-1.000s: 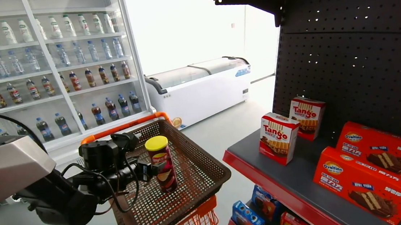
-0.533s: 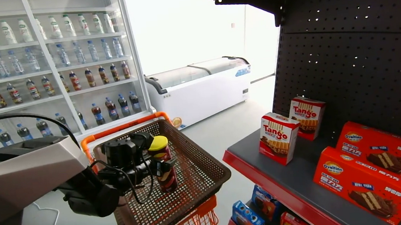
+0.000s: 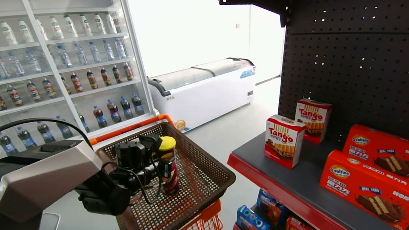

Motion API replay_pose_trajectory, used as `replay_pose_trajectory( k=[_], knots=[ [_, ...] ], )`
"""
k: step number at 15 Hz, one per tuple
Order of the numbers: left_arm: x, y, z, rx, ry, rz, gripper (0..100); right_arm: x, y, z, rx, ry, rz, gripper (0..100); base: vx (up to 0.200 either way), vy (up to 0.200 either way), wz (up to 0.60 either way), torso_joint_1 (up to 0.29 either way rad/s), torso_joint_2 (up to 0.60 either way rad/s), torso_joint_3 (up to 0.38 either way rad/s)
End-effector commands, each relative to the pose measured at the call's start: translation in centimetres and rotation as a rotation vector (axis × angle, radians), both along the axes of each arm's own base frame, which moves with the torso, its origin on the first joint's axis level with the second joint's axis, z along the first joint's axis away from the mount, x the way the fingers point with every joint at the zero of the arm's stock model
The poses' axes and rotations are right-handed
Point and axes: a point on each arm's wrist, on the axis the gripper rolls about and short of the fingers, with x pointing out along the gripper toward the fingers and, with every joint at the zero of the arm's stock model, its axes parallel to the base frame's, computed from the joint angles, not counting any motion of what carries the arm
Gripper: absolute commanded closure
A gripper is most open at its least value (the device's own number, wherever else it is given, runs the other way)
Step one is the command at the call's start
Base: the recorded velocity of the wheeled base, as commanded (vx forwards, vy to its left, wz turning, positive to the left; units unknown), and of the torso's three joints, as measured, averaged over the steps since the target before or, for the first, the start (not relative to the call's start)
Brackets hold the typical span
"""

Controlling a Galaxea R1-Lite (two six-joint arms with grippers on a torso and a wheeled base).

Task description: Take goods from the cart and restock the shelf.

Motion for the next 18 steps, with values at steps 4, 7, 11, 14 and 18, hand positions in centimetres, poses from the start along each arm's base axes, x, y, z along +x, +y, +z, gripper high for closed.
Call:
replay_pose_trajectory(
  k=[4,7,11,14,18],
  knots=[
    [-0.5,-0.8,7.5,0.01,-0.096,0.003,100,0.0,0.0,0.0,0.001,0.001,0.0,0,0.0,0.0,0.0,0.0,0.0,0.0],
    [-0.7,-2.7,13.5,-0.018,-0.202,-0.047,100,0.0,0.0,0.0,-0.001,0.001,0.0,0,0.0,0.0,0.0,0.0,0.0,0.0],
    [-4.9,-6.2,18.4,-0.082,-0.165,-0.198,100,0.0,0.0,0.0,0.001,0.001,0.0,0,0.0,0.0,0.0,0.0,0.0,0.0],
    [-7.4,-9.0,19.8,-0.081,-0.188,-0.28,100,0.0,0.0,0.0,0.001,0.001,0.0,0,0.0,0.0,0.0,0.0,0.0,0.0],
    [-9.4,-10.4,21.1,-0.159,-0.138,-0.391,100,0.0,0.0,0.0,-0.001,0.001,0.0,0,0.0,0.0,0.0,0.0,0.0,0.0]
  ],
)
